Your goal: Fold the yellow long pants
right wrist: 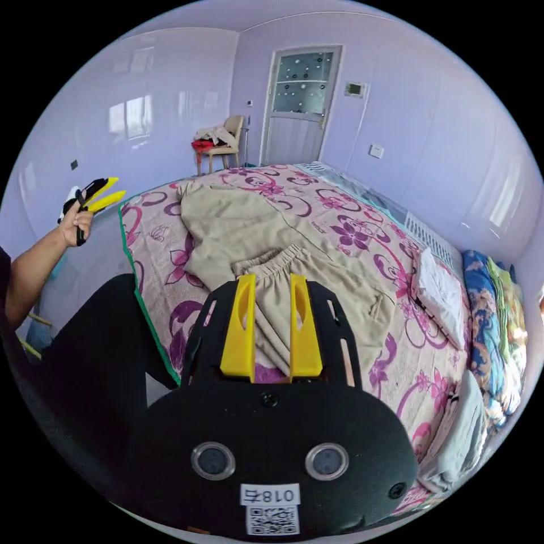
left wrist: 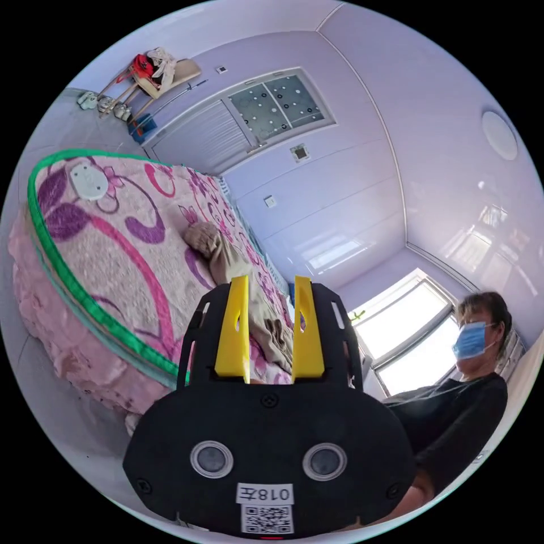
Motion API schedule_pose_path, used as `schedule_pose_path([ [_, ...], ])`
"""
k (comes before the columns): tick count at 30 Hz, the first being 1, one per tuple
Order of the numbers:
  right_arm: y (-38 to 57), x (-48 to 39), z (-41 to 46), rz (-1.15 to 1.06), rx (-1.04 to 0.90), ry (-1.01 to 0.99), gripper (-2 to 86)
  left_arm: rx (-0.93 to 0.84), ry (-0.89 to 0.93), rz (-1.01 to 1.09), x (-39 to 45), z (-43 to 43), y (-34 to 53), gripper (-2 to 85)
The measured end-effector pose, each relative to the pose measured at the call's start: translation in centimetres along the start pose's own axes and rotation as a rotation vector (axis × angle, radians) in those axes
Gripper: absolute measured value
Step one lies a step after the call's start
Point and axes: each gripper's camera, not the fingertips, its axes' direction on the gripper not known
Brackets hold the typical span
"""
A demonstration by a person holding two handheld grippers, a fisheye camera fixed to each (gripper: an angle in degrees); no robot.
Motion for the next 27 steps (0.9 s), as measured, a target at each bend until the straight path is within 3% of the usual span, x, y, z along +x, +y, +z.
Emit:
schedule_pose_path([
  [2,-3.7,-2.6,4.2,-0.158,-0.084,0.038,10.9,-0.005,0.042,-0.004,0.2,0.3,4.2,10.8],
  [6,-7.0,-3.4,9.1,-0.198,-0.203,0.070,11.5,0.005,0.071,-0.047,-0.4,-0.3,12.0,9.6],
  [8,-7.9,-1.8,11.4,-0.121,-0.317,0.040,10.6,0.005,0.085,-0.063,-1.0,-0.8,13.8,9.0],
  [15,-9.3,6.6,9.6,0.191,-0.362,-0.210,3.3,0.036,0.158,-0.030,-1.6,-1.6,15.0,7.7],
  [18,-8.8,11.6,7.7,0.400,-0.293,-0.359,2.7,0.011,0.208,-0.009,-1.0,0.9,15.0,7.5],
  [20,-7.9,16.7,4.3,0.580,-0.118,-0.469,2.3,-0.030,0.231,0.011,-0.1,3.1,15.1,7.5],
  [27,0.2,30.7,-11.9,0.833,0.382,-0.421,2.3,-0.253,0.230,0.049,3.1,13.3,16.3,8.5],
])
